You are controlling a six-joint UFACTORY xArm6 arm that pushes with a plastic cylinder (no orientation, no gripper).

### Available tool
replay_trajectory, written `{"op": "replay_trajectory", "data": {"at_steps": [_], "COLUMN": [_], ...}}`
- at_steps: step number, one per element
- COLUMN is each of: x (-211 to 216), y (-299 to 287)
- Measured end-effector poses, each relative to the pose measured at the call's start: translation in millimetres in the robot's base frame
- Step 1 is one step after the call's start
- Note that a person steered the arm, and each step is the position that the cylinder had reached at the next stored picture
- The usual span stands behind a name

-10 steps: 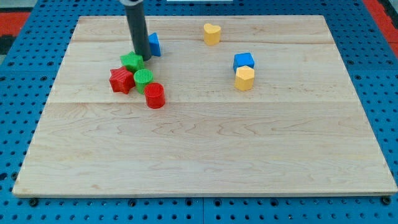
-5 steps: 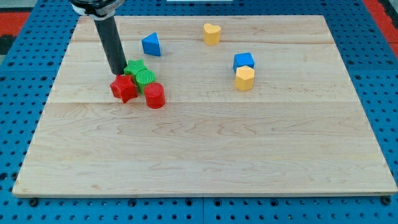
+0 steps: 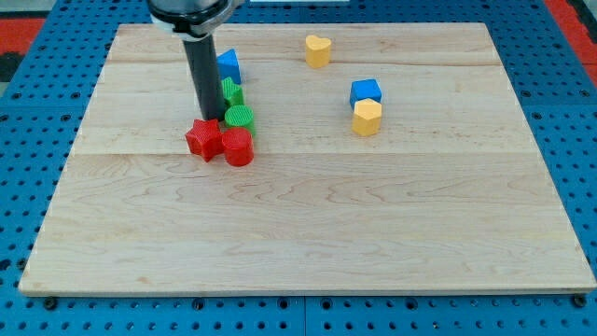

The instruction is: Move the green star below the yellow heart

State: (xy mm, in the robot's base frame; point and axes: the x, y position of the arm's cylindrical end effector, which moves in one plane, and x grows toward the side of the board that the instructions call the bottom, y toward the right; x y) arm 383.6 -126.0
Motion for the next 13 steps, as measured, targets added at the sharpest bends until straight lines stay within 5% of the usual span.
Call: {"op": "replay_trajectory", "data": {"at_steps": [1,6,11,13], "x": [-12,-27,-111,-95], "y": [-16,122,144,191]}}
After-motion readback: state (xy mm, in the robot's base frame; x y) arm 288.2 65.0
